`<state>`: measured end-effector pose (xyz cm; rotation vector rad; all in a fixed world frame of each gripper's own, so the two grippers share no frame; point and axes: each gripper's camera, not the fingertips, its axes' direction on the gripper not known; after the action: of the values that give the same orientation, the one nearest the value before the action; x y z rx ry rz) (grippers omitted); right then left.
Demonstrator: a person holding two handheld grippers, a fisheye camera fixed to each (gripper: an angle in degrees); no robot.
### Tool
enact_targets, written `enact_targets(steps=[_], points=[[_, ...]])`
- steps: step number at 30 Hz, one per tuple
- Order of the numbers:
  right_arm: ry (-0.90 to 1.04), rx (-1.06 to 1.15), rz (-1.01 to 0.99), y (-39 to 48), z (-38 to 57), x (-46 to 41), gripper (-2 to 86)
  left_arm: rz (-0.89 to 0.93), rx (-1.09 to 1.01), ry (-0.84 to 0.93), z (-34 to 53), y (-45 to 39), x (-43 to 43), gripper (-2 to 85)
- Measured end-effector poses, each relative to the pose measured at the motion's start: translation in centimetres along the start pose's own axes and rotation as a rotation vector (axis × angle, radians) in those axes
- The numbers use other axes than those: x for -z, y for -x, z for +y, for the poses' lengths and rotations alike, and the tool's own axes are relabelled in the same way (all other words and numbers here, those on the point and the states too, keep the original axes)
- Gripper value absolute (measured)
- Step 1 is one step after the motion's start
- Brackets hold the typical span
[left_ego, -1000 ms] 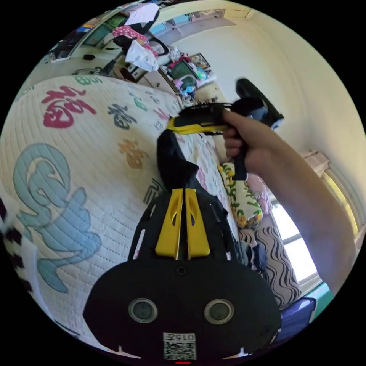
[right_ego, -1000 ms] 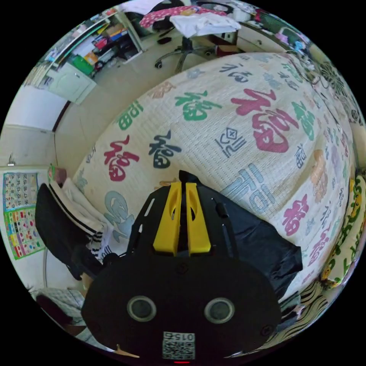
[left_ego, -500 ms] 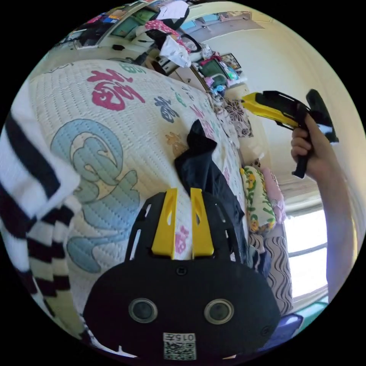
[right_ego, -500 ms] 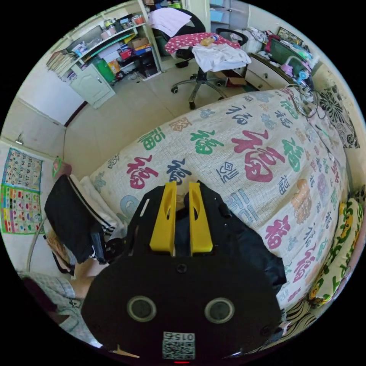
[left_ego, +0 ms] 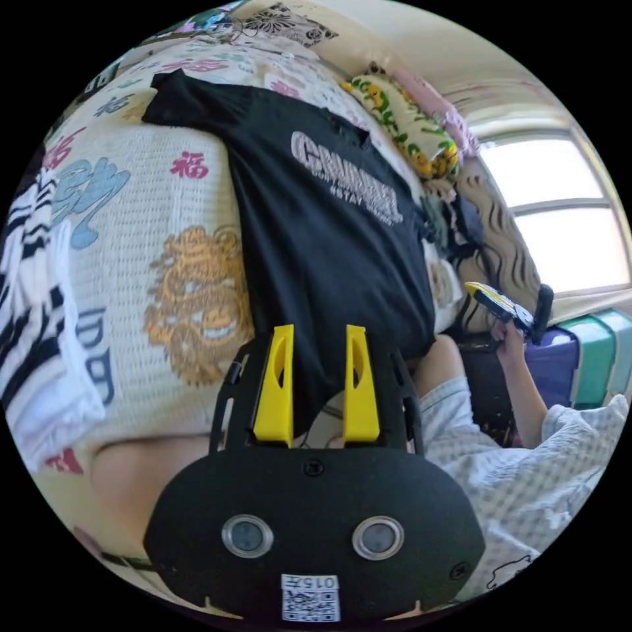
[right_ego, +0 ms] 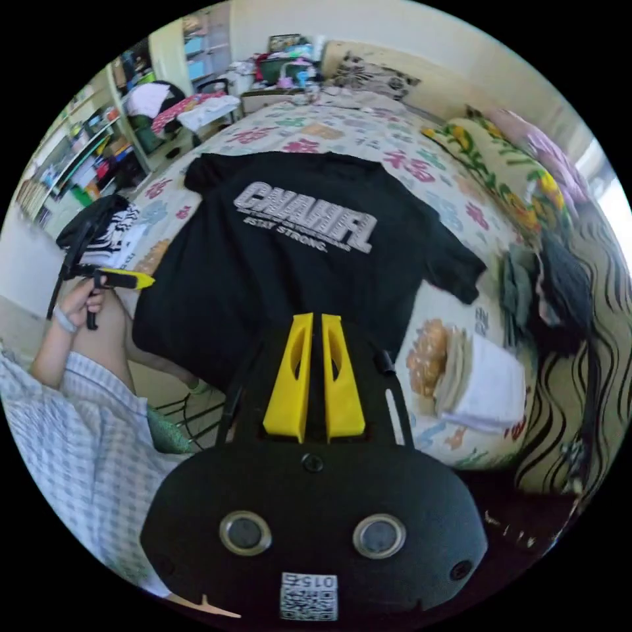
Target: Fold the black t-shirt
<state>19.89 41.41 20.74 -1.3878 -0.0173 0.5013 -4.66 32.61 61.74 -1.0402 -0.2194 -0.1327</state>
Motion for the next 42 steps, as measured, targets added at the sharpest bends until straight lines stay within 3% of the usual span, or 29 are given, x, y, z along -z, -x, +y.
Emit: enact_targets(steps=[2, 8, 11, 15, 24, 32, 38, 42], points=[[0.051, -0.165, 0.004, -3.8, 6.0, -1.3, 6.3, -0.049, 0.021, 0.031, 0.3, -1.4, 1.2, 12.2], [0.328, -0.346, -0.211, -11.4, 11.8, -9.0, 10.2, -0.132, 0.047, 0.200, -3.4, -4.9, 3.3, 12.6], [0.371, -0.405, -0.265, -13.7, 13.1, -11.5, 9.1, -0.076, 0.070, 0.347, -5.2, -5.9, 1.9, 11.1], [0.407, -0.322, -0.255, -15.1, 14.2, -12.1, 4.4, -0.168, 0.038, 0.414, -8.2, -8.8, 4.1, 3.4], [0.301, -0.281, -0.352, -20.0, 19.6, -10.3, -0.5, -0.193, -0.004, 0.290, -7.8, -15.0, 15.9, -0.1], [0.443, -0.255, -0.265, -21.3, 22.8, -14.2, 1.6, -0.178, 0.079, 0.366, -10.1, -17.4, 19.3, 2.9], [0.279, -0.376, -0.278, -24.8, 25.5, -12.0, 5.8, -0.212, 0.092, 0.176, -9.9, -21.3, 27.0, 6.3], [0.269, -0.383, -0.281, -25.6, 25.7, -12.4, 5.5, -0.229, 0.065, 0.076, -11.9, -25.3, 30.6, 7.4]])
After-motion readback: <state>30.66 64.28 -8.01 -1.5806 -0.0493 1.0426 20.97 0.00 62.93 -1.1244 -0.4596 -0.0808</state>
